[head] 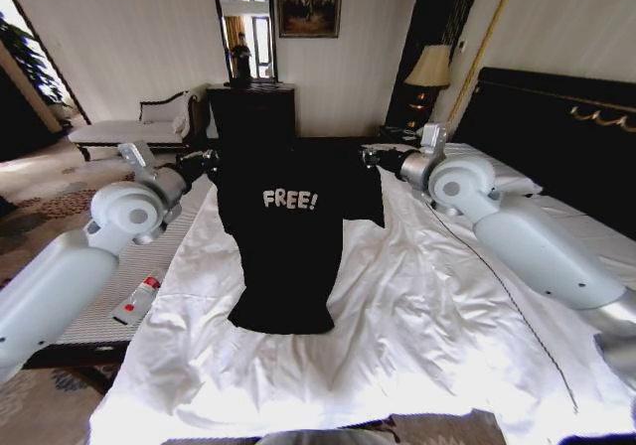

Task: Fold the clothes on the bed.

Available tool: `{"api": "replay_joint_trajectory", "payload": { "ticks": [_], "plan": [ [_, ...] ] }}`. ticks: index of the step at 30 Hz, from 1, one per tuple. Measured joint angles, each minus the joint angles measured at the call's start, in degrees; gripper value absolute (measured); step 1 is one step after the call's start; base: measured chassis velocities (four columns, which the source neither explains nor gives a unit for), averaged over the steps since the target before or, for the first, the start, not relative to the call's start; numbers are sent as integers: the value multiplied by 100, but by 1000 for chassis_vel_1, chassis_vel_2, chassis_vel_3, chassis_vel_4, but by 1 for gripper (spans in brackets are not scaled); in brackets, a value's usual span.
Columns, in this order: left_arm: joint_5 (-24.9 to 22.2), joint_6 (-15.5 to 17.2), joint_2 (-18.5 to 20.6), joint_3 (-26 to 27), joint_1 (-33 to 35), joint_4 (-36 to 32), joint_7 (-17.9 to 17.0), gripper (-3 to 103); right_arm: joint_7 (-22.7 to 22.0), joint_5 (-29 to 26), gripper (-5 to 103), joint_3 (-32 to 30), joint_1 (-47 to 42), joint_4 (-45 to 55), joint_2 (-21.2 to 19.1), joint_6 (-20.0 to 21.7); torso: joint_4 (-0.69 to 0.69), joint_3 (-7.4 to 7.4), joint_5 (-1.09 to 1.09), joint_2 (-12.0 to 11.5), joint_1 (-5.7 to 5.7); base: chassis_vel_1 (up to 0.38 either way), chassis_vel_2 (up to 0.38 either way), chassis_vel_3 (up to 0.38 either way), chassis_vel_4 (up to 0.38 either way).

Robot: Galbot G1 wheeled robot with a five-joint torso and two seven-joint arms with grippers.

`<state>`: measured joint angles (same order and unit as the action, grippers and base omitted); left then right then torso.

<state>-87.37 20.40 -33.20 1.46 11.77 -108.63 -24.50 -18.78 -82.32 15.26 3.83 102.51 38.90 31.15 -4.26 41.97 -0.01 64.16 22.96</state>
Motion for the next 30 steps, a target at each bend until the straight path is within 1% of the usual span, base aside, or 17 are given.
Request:
{"api": "replay_joint_trajectory", "payload": {
  "ticks": [1, 4, 5, 6, 9, 15, 20, 23, 24, 25, 27, 28, 30],
  "plan": [
    [0, 0, 0, 0, 0, 0, 0, 2, 0, 0, 1, 0, 0, 0, 0, 0, 0, 0, 0, 0, 0, 0, 0, 0, 0],
    [-267, 51, 6, -287, -669, 226, -7, 2, 18, -180, 1, 19, 393, -188, -18, 161, -1, 0, 1, 0, 0, 0, 0, 0, 0],
    [-325, 61, 10, -346, -832, 273, -7, 2, 24, -215, 1, 41, 511, -253, -20, 179, -2, 0, 2, 0, 0, 0, 0, 0, 0],
    [-325, 61, 10, -346, -832, 273, -7, 2, 24, -215, 1, 41, 511, -253, -20, 179, -2, 0, 2, 0, 0, 0, 0, 0, 0],
    [-531, 106, 32, -516, -1403, 405, -6, 2, 36, -333, 1, 222, 1026, -529, -25, 192, 0, 0, 0, 0, -1, 0, 0, 0, 0],
    [-692, 143, 93, -592, -1710, 362, -18, 2, 55, -429, 1, 399, 1378, -653, -44, 191, 0, 0, 0, 0, -1, 0, 0, 0, 0],
    [-786, 146, 276, -499, -1632, 59, -54, 2, 14, -520, 1, 423, 1445, -533, -67, 187, -1, -1, 1, 1, -1, 0, 0, 0, 0],
    [-887, 148, 561, -187, -1196, -339, -96, 2, -60, -696, 1, 334, 1407, -288, -137, 201, 0, -1, -1, 1, -1, 0, 0, 0, 0],
    [-932, 159, 730, -28, -971, -511, -98, 2, -122, -892, 1, 234, 1357, -159, -181, 286, 1, -1, -1, 1, -1, 0, 0, 0, 0],
    [-932, 159, 730, -28, -971, -511, -98, 2, -122, -892, 1, 234, 1357, -159, -181, 286, 1, -1, -1, 1, -1, 0, 0, 0, 0],
    [-1038, 161, 1001, 145, -724, -758, -99, 2, -286, -1328, 1, -1, 1242, 53, -243, 509, 2, -1, -3, 1, -1, 0, 0, 0, 0],
    [-1147, 146, 1158, 234, -640, -907, -113, 2, -438, -1649, 1, -189, 1160, 192, -292, 646, 3, -1, -1, 1, -2, 0, 0, 0, 0],
    [-1383, 120, 1362, 363, -603, -1123, -177, 2, -698, -2086, 1, -457, 1061, 421, -371, 832, 1, -2, 0, 1, -2, 0, 0, 0, 0]
  ]
}}
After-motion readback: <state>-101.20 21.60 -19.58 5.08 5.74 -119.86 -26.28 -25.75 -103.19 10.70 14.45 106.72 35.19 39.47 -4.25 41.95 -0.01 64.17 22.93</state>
